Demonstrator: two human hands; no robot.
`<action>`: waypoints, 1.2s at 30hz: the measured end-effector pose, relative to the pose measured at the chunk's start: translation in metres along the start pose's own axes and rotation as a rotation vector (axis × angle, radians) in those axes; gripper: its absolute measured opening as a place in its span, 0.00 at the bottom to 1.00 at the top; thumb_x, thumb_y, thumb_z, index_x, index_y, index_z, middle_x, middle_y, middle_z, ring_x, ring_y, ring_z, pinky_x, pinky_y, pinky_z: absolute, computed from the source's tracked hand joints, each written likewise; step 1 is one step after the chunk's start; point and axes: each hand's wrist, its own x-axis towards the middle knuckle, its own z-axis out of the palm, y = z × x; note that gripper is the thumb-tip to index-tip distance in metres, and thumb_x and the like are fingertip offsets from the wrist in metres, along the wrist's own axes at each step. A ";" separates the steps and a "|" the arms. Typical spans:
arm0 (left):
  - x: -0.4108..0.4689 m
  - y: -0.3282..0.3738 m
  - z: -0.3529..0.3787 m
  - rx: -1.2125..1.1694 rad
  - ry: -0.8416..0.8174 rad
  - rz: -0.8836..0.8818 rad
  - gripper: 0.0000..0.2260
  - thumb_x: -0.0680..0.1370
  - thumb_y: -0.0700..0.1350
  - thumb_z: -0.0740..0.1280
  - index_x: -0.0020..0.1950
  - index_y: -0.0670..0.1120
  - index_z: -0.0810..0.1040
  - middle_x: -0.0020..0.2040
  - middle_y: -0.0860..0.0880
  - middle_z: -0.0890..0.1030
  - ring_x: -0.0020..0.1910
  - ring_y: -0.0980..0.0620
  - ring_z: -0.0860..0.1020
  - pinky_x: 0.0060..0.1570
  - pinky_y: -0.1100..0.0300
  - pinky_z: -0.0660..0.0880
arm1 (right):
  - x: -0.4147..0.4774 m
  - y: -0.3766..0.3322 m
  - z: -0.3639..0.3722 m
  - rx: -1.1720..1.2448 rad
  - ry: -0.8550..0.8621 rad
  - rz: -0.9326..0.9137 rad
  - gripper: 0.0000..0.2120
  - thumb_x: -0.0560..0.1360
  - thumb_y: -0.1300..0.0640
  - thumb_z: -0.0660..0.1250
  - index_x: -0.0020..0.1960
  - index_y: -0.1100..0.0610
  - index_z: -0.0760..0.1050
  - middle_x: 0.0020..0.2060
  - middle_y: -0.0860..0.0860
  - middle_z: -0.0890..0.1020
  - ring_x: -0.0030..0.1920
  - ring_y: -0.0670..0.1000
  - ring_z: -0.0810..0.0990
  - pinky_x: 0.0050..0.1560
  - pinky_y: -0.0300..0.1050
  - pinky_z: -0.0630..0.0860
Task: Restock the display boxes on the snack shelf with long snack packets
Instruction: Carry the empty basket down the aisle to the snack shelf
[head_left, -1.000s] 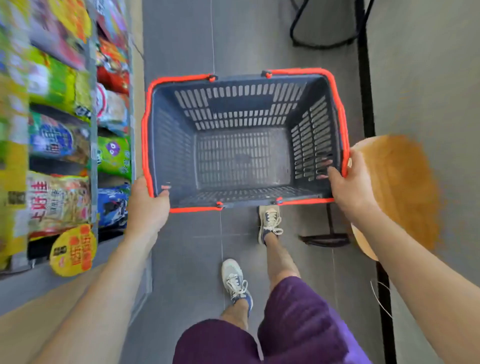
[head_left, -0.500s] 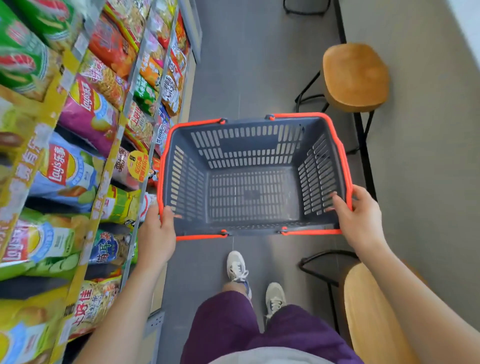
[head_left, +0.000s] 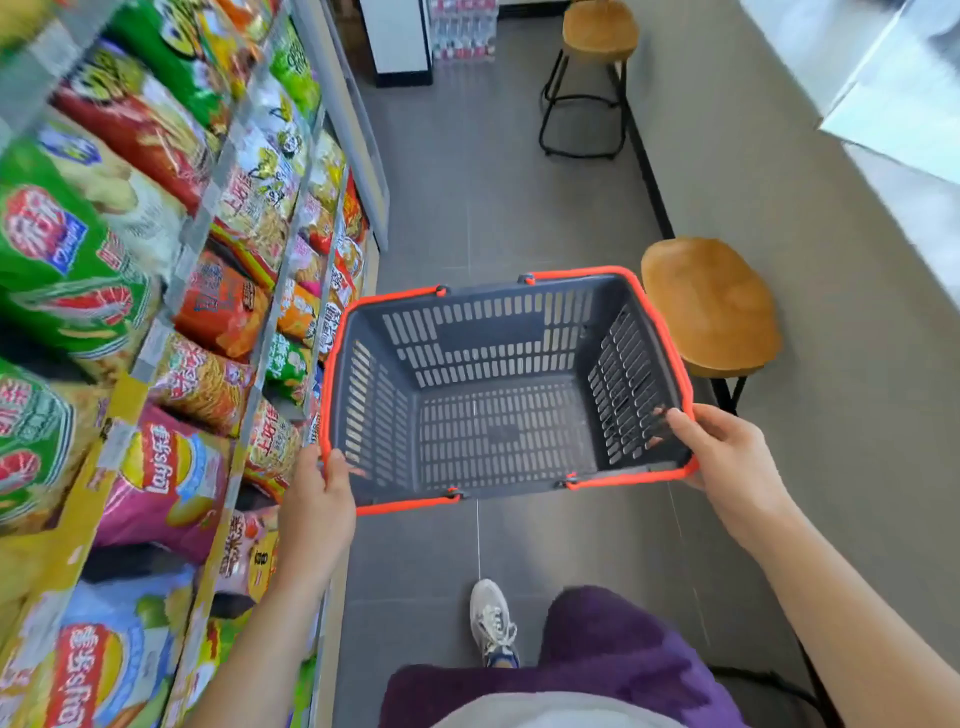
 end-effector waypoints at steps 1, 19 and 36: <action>0.021 0.011 0.003 -0.012 -0.016 0.003 0.13 0.84 0.48 0.56 0.60 0.40 0.72 0.48 0.43 0.75 0.56 0.37 0.74 0.46 0.55 0.62 | 0.017 -0.010 0.005 0.010 0.006 -0.001 0.06 0.80 0.55 0.65 0.51 0.54 0.81 0.41 0.51 0.87 0.39 0.50 0.85 0.39 0.47 0.80; 0.338 0.166 0.093 -0.341 -0.113 -0.317 0.08 0.81 0.48 0.64 0.58 0.47 0.75 0.55 0.48 0.82 0.54 0.44 0.80 0.58 0.40 0.74 | 0.380 -0.159 0.089 0.052 -0.054 0.035 0.07 0.78 0.64 0.66 0.52 0.54 0.77 0.48 0.54 0.85 0.48 0.57 0.85 0.46 0.58 0.83; 0.630 0.247 0.176 -0.393 -0.030 -0.405 0.06 0.81 0.39 0.64 0.52 0.36 0.77 0.47 0.38 0.82 0.48 0.40 0.80 0.51 0.45 0.75 | 0.696 -0.320 0.259 -0.203 -0.061 0.011 0.11 0.77 0.69 0.62 0.50 0.55 0.77 0.45 0.52 0.83 0.42 0.50 0.81 0.40 0.42 0.76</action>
